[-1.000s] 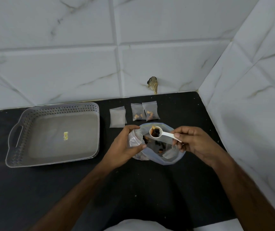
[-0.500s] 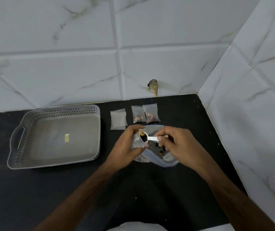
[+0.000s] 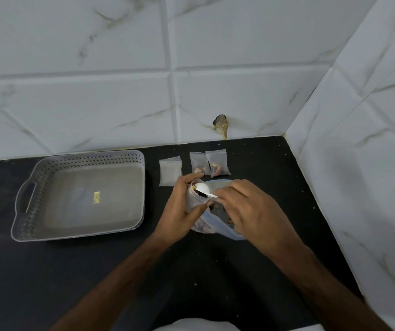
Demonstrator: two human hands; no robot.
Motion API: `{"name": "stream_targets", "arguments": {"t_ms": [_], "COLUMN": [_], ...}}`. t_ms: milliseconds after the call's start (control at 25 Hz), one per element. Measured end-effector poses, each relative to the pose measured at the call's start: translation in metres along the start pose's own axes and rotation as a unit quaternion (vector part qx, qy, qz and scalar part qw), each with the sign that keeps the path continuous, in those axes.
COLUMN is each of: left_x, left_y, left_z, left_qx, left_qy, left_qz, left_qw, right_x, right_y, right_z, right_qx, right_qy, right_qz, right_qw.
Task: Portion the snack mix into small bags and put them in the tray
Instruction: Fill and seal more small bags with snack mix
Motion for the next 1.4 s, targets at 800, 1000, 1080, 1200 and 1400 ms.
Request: {"name": "stream_targets", "arguments": {"t_ms": [800,1000,1080,1200,1400], "left_x": [-0.001,0.000,0.001,0.001,-0.001], "left_y": [-0.007,-0.011,-0.012,-0.013,-0.009], "left_z": [-0.003,-0.005,-0.005,-0.004,-0.006], "left_qx": [-0.016,-0.021,-0.022,-0.025,-0.029], "left_qy": [-0.038,-0.039,-0.039,-0.038,-0.026], "left_qz": [-0.016,-0.018,-0.019,-0.014,0.005], "left_qw": [0.999,0.999,0.999,0.999,0.999], "right_x": [-0.015,-0.014,-0.014,-0.015,-0.021], "right_y": [-0.001,-0.005,-0.007,-0.008,-0.015], "right_z": [-0.003,-0.001,0.000,0.002,-0.011], "right_qx": [0.229,0.242,0.252,0.304,0.448], "right_qy": [-0.108,-0.110,-0.109,-0.097,-0.038], "right_qz": [-0.188,-0.191,-0.197,-0.225,-0.379], "right_qw": [0.949,0.945,0.941,0.920,0.809]}}
Point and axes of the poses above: each hand's wrist, its own x-axis towards the middle knuckle, its own z-axis out of the back of the hand, y = z × x, the point moved 4 cm from there along x, towards the middle knuckle, and after that the axes turned 14 degrees about -x, right-handed, at the moved point
